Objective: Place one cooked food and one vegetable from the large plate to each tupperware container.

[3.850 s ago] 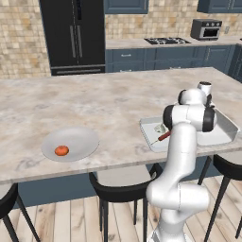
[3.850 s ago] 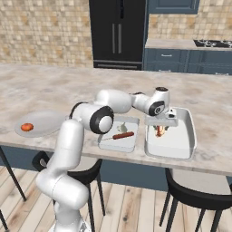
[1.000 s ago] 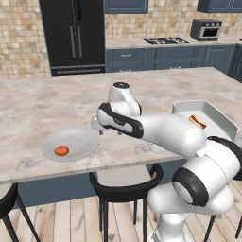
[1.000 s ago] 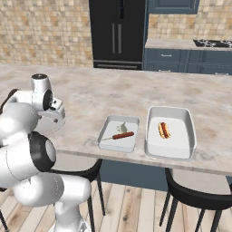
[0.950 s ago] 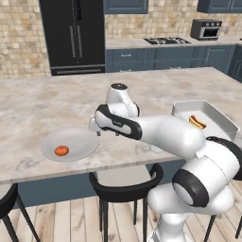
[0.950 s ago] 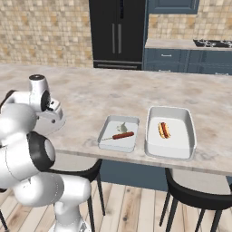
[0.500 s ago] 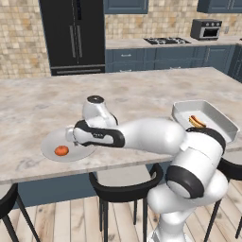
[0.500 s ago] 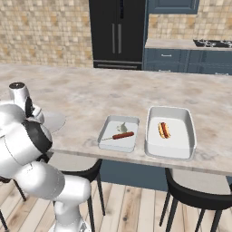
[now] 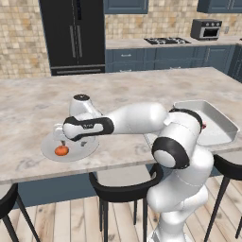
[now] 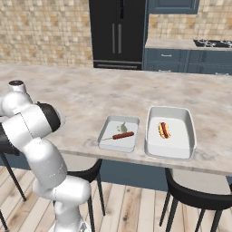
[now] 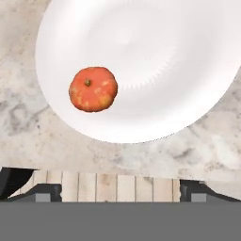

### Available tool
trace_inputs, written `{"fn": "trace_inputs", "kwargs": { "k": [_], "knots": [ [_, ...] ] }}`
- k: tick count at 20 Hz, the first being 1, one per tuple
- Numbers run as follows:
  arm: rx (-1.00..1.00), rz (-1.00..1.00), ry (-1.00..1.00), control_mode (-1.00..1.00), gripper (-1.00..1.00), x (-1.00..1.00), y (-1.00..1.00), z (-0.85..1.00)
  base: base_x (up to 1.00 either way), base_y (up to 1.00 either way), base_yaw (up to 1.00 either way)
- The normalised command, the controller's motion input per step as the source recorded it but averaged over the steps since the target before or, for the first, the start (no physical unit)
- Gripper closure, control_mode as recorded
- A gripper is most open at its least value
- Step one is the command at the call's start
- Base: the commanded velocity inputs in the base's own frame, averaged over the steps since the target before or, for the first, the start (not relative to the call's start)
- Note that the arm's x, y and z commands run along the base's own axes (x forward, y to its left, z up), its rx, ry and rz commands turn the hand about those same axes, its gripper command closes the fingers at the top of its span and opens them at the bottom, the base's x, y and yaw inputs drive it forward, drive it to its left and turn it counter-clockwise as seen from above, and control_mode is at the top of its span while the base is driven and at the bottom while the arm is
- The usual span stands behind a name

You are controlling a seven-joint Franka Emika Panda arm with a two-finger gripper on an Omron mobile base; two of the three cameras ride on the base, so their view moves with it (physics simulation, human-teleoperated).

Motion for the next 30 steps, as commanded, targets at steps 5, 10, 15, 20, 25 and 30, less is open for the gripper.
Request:
{"fn": "trace_inputs", "kwargs": {
  "k": [5, 10, 15, 20, 25, 30],
  "knots": [
    [-0.01, 0.00, 0.00, -1.00, -1.00, 0.09, 0.37, -0.46, 0.00, 0.00, 0.00],
    [0.00, 0.00, 0.00, -1.00, -1.00, 0.14, 0.10, -0.30, 0.00, 0.00, 0.00],
    [0.00, 0.00, 0.00, -1.00, -1.00, 0.13, 0.06, -0.24, 0.00, 0.00, 0.00],
    [0.00, 0.00, 0.00, -1.00, -1.00, 0.15, 0.03, -0.23, 0.00, 0.00, 0.00],
    [-0.01, 0.00, 0.00, -1.00, -1.00, 0.11, 0.01, -0.15, 0.00, 0.00, 0.00],
    [-0.01, 0.00, 0.00, -1.00, -1.00, 0.20, 0.07, -0.26, 0.00, 0.00, 0.00]
  ]
}}
